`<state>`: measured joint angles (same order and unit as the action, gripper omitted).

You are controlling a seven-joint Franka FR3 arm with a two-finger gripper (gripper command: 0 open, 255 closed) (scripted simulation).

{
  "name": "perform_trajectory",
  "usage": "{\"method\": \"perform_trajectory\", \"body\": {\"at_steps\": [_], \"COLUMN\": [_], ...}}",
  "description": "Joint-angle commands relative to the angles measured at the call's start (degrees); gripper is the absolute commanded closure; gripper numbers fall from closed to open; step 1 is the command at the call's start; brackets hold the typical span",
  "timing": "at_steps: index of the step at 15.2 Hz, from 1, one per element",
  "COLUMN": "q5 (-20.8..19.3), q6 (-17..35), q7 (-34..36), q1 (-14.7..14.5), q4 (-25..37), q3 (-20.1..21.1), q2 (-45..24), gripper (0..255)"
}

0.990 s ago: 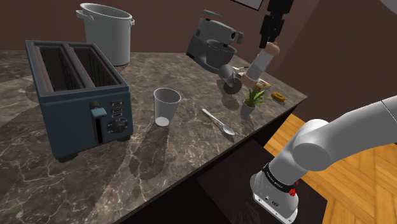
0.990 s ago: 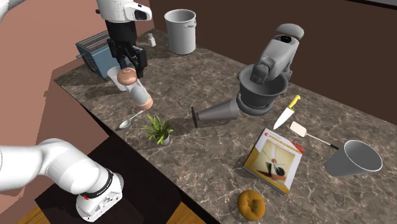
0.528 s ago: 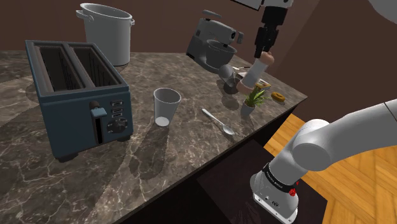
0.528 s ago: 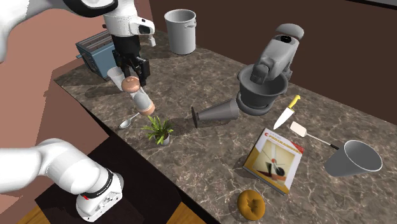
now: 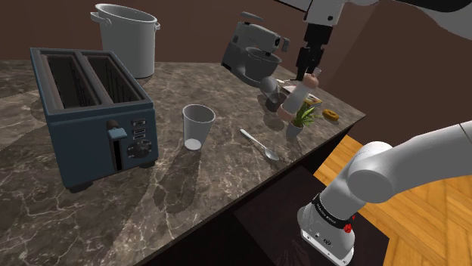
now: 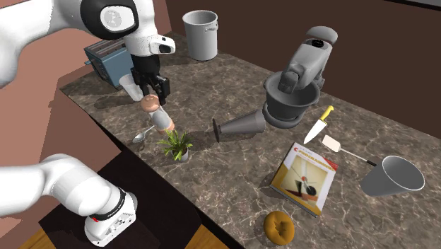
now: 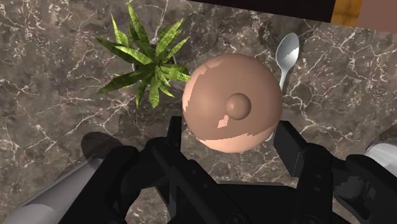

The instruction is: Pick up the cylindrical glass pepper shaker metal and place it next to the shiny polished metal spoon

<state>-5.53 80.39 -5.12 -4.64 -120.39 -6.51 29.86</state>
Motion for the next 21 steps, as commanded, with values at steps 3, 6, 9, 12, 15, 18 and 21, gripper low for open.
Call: {"method": "perform_trajectory", "body": {"at_steps": [3, 6, 9, 12, 15, 18, 21], "q5": [-0.1, -0.19, -0.28, -0.37, -0.47, -0.53, -0.53], "q6": [2.88, 5.12, 7.38, 9.65, 11.95, 13.22, 13.23], "q7": [0.18, 0.3, 0.42, 0.53, 0.64, 0.69, 0.69], "q1": [0.06, 0.1, 0.14, 0.18, 0.22, 0.24, 0.24], "q4": [-3.63, -6.23, -8.74, -11.16, -13.49, -14.73, -14.73], "q3": [-0.11, -0.21, -0.32, -0.45, -0.58, -0.65, -0.65], "q2": [0.78, 1.14, 1.4, 1.54, 1.57, 1.54, 1.53], "gripper": [255, 255, 255, 255, 255, 255, 255]}}
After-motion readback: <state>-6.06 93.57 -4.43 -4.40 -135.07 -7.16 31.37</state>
